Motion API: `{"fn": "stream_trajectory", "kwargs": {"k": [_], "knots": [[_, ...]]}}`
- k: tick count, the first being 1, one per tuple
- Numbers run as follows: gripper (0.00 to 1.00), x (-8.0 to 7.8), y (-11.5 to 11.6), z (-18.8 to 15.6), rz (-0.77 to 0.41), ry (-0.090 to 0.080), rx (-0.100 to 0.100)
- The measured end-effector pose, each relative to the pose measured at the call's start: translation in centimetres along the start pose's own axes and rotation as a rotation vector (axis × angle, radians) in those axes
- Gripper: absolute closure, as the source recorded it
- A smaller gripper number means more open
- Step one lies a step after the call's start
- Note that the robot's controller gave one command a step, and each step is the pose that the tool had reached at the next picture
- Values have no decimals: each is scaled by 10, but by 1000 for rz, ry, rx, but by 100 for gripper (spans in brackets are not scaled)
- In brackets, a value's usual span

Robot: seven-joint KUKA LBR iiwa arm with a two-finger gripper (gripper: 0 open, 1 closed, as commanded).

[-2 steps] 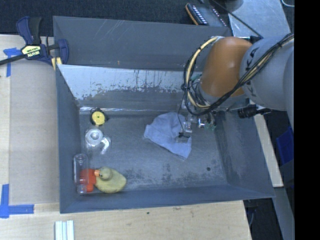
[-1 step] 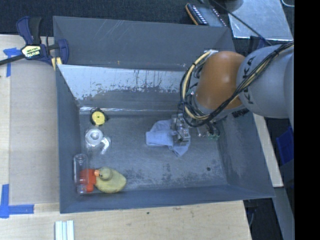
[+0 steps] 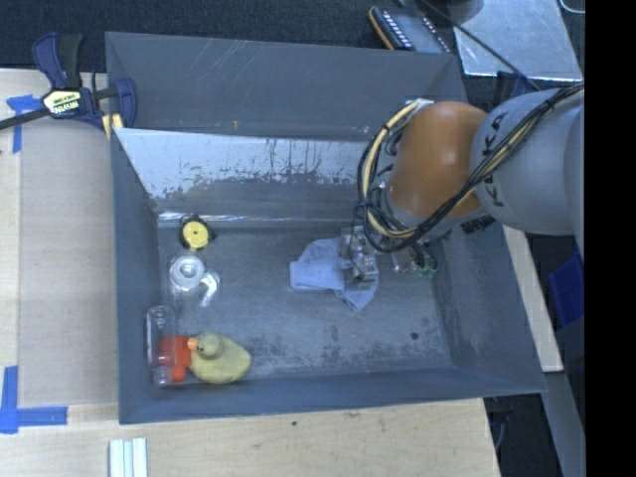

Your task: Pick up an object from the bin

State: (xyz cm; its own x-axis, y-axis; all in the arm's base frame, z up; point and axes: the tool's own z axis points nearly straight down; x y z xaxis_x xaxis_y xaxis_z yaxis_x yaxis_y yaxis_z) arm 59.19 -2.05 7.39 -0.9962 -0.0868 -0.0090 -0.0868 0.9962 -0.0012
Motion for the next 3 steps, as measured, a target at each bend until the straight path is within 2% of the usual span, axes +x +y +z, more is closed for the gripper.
{"fn": "stream_trajectory", "kwargs": {"k": [1,2,3], "knots": [[100,8,0,-79,13,-9,1],[100,11,0,-83,17,-6,0],[100,20,-11,-160,16,-5,0]]}}
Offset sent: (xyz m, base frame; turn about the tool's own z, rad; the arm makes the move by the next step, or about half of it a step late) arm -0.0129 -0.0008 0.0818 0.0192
